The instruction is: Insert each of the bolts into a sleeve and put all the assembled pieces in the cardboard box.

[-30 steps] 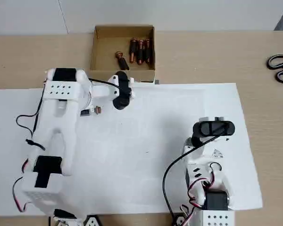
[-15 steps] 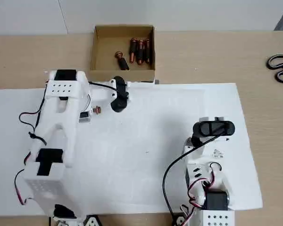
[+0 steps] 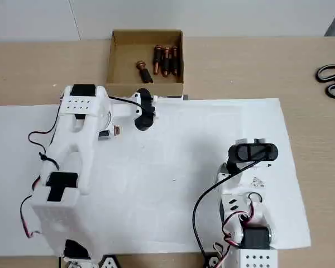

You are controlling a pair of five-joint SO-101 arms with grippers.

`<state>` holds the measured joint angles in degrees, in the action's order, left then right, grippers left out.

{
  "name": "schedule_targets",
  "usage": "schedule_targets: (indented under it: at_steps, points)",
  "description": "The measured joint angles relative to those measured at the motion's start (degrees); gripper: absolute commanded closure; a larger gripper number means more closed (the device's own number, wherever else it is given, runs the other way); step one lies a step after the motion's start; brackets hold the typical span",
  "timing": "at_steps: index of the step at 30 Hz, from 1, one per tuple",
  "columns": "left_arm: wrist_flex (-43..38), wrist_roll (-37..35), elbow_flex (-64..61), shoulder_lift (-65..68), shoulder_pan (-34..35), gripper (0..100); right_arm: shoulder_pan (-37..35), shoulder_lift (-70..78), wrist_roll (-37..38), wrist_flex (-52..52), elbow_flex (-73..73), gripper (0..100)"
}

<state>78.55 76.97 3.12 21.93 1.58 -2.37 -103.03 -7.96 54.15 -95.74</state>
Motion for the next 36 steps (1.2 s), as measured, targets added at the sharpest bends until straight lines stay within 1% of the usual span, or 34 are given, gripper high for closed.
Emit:
schedule_targets:
  at_steps: [4,11,17,28,31,36]
  points:
    - [-2.02,0.0,1.05,2.99,0.0,93,0.0,0.0,0.0,0.0,0.0,99.6]
    - [-2.55,0.0,1.05,4.13,0.0,93,0.0,0.0,0.0,0.0,0.0,99.6]
    - [-2.46,0.0,1.05,4.13,-0.44,99,0.0,0.0,0.0,0.0,0.0,99.6]
    - [-2.46,0.0,1.05,4.22,-0.97,99,0.0,0.0,0.0,0.0,0.0,99.6]
    - [-0.35,0.0,2.46,4.22,-0.97,99,0.0,0.0,0.0,0.0,0.0,99.6]
    - [8.09,0.0,7.91,1.85,-2.11,99,0.0,0.0,0.0,0.0,0.0,99.6]
